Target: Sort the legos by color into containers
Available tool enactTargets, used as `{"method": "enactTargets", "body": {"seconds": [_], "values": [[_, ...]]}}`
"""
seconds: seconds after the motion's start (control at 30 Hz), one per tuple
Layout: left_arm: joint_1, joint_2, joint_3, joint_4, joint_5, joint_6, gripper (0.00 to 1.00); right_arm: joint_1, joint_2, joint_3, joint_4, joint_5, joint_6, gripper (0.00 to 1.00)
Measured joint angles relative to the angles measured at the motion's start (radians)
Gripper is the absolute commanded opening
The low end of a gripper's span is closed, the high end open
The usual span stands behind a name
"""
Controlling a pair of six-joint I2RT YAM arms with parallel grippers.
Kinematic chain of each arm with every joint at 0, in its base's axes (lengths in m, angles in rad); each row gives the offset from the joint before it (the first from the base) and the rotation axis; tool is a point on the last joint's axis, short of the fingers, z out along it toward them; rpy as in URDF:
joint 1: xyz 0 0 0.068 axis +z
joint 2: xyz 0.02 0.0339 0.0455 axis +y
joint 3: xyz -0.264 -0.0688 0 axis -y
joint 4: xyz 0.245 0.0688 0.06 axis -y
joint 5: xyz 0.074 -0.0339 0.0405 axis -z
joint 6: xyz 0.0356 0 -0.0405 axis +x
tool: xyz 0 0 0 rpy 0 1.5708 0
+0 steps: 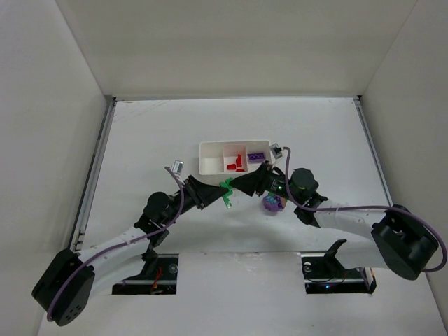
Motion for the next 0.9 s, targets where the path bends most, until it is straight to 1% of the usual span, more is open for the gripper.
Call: {"method": "enactTargets", "body": {"seconds": [0.13, 0.27, 0.4, 0.5, 0.6, 0.73, 0.9], "values": [[-0.005, 0.005, 0.000, 0.002, 0.002, -0.002, 0.13, 0.000, 0.018, 0.005, 0.036, -0.003, 0.010, 0.56], [-0.008, 0.005, -0.004, 0.001, 0.000, -0.002, 0.13, 0.000, 0.063, 0.021, 0.072, -0.025, 0.037, 0.54], [-0.008, 0.005, -0.004, -0.005, -0.002, -0.002, 0.13, 0.000, 0.088, 0.024, 0.104, -0.045, 0.064, 0.42], [-0.007, 0.005, -0.004, 0.002, -0.001, -0.002, 0.13, -0.002, 0.089, 0.024, 0.116, -0.051, 0.078, 0.36], [-0.007, 0.005, -0.004, 0.006, 0.000, -0.002, 0.13, -0.013, 0.089, 0.024, 0.118, -0.053, 0.085, 0.34], [-0.006, 0.000, -0.005, 0.008, 0.000, -0.002, 0.13, -0.033, 0.080, 0.024, 0.114, -0.077, 0.094, 0.33], [0.015, -0.038, -0.042, 0.006, 0.008, -0.010, 0.12, -0.127, 0.049, 0.024, 0.114, -0.068, 0.093, 0.33]]}}
